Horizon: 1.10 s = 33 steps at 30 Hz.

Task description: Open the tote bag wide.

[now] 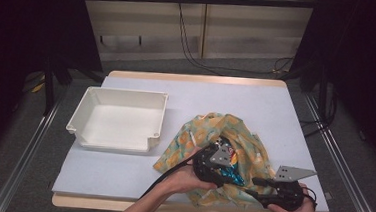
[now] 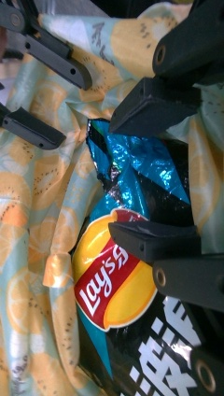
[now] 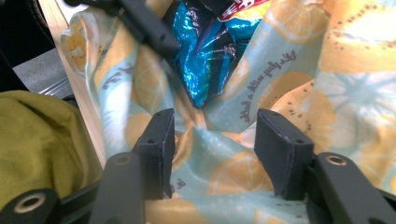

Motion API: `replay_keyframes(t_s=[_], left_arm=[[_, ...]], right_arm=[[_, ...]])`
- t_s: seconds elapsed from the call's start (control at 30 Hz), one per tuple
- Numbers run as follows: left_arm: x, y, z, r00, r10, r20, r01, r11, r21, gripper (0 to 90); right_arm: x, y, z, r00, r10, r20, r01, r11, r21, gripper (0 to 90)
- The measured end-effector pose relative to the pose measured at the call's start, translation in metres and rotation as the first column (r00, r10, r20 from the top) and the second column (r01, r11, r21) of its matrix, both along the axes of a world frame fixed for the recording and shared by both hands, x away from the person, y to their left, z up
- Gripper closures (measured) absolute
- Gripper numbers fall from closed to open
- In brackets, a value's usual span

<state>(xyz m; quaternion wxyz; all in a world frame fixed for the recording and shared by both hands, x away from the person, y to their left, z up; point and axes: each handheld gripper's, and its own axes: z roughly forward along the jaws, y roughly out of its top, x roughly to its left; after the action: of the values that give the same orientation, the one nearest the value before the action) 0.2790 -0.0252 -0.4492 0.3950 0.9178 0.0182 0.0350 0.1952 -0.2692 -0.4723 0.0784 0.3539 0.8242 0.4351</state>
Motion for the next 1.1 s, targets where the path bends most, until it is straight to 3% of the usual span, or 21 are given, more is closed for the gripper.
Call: replay_keyframes(t_s=[0.17,0.27,0.37,0.47,0.53,0.6,0.73,0.83,0.87,0.9,0.97,1.0,1.1], left_arm=[[-0.008,-0.004,-0.005,0.9993,-0.038,0.002,0.038,0.9987,0.034,37.7],[-0.007,-0.005,-0.009,0.9994,-0.027,0.02,0.026,0.9988,0.041,38.5],[-0.006,-0.006,-0.011,0.9983,-0.011,0.057,0.008,0.999,0.044,45.2],[-0.009,-0.008,-0.013,0.9941,0.002,0.109,-0.008,0.9981,0.06,46.5],[-0.01,-0.008,-0.014,0.9951,0.018,0.097,-0.022,0.9988,0.043,46.3],[-0.01,-0.007,-0.015,0.9935,0.011,0.113,-0.016,0.9988,0.047,46.5],[-0.015,-0.009,-0.019,0.9864,0.043,0.159,-0.051,0.9974,0.05,48.2],[-0.014,-0.009,-0.019,0.9857,0.056,0.159,-0.065,0.9964,0.054,53.8],[-0.011,-0.01,-0.02,0.9913,0.043,0.124,-0.052,0.9966,0.065,56.9],[-0.011,-0.009,-0.021,0.9911,0.053,0.122,-0.061,0.9963,0.061,64.4],[-0.012,-0.009,-0.022,0.9906,0.062,0.122,-0.069,0.9958,0.06,68.3],[-0.011,-0.009,-0.021,0.9929,0.055,0.105,-0.063,0.9957,0.068,74.2],[-0.005,-0.005,-0.02,0.9979,0.062,0.02,-0.063,0.9975,0.034,86.5]], right_arm=[[0.002,0.001,0.0,0.9999,-0.01,-0.005,0.01,1.0,-0.004,45.2],[0.003,-0.001,-0.001,0.9999,-0.016,-0.004,0.016,1.0,0.001,44.5],[0.003,-0.002,-0.002,0.9997,-0.02,-0.009,0.02,1.0,0.002,44.4],[0.004,-0.002,-0.003,0.9997,-0.022,-0.013,0.022,1.0,-0.001,44.2],[0.004,-0.002,-0.003,0.9998,-0.018,-0.012,0.018,1.0,-0.002,44.0],[0.005,-0.001,-0.003,0.9997,-0.021,-0.01,0.021,1.0,-0.003,43.9],[0.006,0.0,-0.002,0.9997,-0.023,-0.011,0.023,1.0,-0.005,43.2],[0.007,0.001,-0.002,0.9998,-0.02,-0.008,0.02,1.0,-0.005,43.1],[0.007,0.002,-0.002,0.9998,-0.02,-0.007,0.02,1.0,-0.004,43.1],[0.007,0.002,-0.001,0.9998,-0.018,-0.003,0.018,1.0,-0.005,43.1],[0.007,0.004,0.0,0.9998,-0.02,0.001,0.02,1.0,-0.007,43.2],[0.008,0.004,0.0,0.9998,-0.017,0.002,0.017,1.0,-0.005,43.3],[0.009,0.004,0.001,0.9999,-0.015,0.005,0.015,1.0,-0.005,43.5]])
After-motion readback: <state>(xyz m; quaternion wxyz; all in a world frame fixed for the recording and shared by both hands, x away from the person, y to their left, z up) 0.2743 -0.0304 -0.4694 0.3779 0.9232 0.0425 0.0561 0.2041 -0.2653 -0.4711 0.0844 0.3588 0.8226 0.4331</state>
